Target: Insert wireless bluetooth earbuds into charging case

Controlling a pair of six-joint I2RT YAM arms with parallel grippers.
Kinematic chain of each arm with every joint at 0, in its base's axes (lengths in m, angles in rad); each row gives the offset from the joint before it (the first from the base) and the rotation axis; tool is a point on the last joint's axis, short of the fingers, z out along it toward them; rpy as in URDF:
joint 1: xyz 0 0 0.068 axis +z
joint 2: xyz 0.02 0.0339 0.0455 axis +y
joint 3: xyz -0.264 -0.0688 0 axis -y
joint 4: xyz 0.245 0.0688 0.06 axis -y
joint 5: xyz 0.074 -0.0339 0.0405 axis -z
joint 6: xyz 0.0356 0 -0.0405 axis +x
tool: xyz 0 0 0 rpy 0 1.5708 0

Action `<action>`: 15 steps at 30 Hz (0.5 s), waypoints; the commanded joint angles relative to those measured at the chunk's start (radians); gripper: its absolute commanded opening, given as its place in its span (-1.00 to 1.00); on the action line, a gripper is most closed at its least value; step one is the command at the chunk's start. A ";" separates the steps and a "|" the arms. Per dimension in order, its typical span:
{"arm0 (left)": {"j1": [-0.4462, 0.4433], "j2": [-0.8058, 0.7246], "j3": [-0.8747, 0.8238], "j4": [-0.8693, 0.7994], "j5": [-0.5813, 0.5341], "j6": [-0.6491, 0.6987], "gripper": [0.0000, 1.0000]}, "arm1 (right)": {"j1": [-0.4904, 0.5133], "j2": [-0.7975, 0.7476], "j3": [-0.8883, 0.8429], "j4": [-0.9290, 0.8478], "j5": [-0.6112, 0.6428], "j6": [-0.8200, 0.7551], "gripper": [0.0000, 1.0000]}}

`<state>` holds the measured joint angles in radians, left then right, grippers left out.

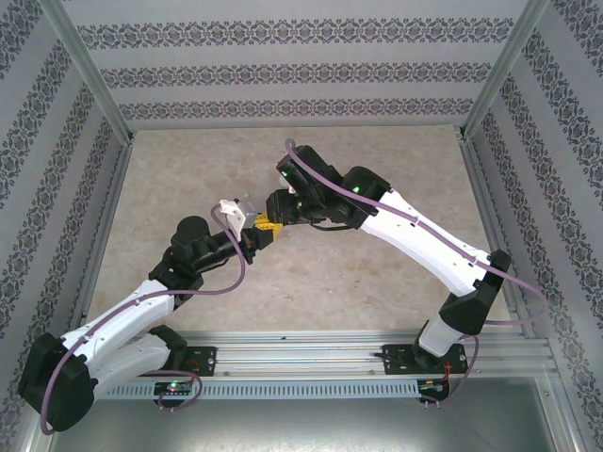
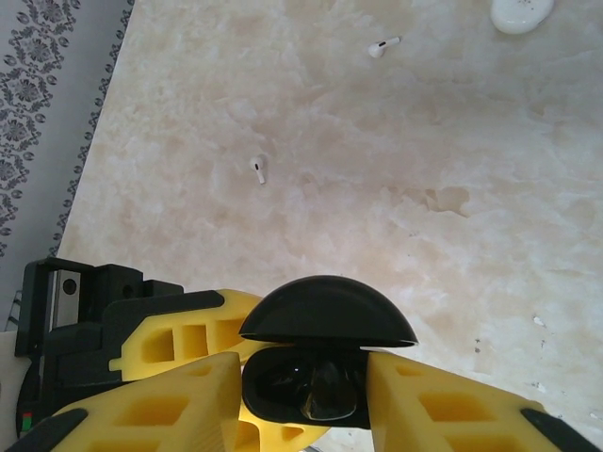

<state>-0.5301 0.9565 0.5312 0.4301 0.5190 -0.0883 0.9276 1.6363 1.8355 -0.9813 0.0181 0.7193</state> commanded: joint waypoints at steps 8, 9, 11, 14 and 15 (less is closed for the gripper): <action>-0.011 -0.008 0.006 0.000 -0.034 0.013 -1.00 | 0.008 -0.037 -0.003 -0.040 0.072 0.032 -0.18; -0.012 -0.007 0.005 0.003 -0.037 0.012 -1.00 | 0.009 -0.037 -0.006 -0.036 0.068 0.036 -0.18; -0.011 -0.004 0.004 0.007 -0.035 0.010 -1.00 | 0.010 -0.035 -0.008 -0.031 0.057 0.039 -0.20; -0.012 -0.004 0.005 0.006 -0.035 0.012 -1.00 | 0.010 -0.025 -0.005 -0.025 0.042 0.043 -0.23; -0.012 -0.006 0.007 0.007 -0.036 0.012 -1.00 | 0.011 -0.022 -0.004 -0.025 0.039 0.043 -0.25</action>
<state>-0.5301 0.9565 0.5312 0.4255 0.4919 -0.0860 0.9276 1.6276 1.8351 -1.0023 0.0589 0.7429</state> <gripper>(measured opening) 0.048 0.381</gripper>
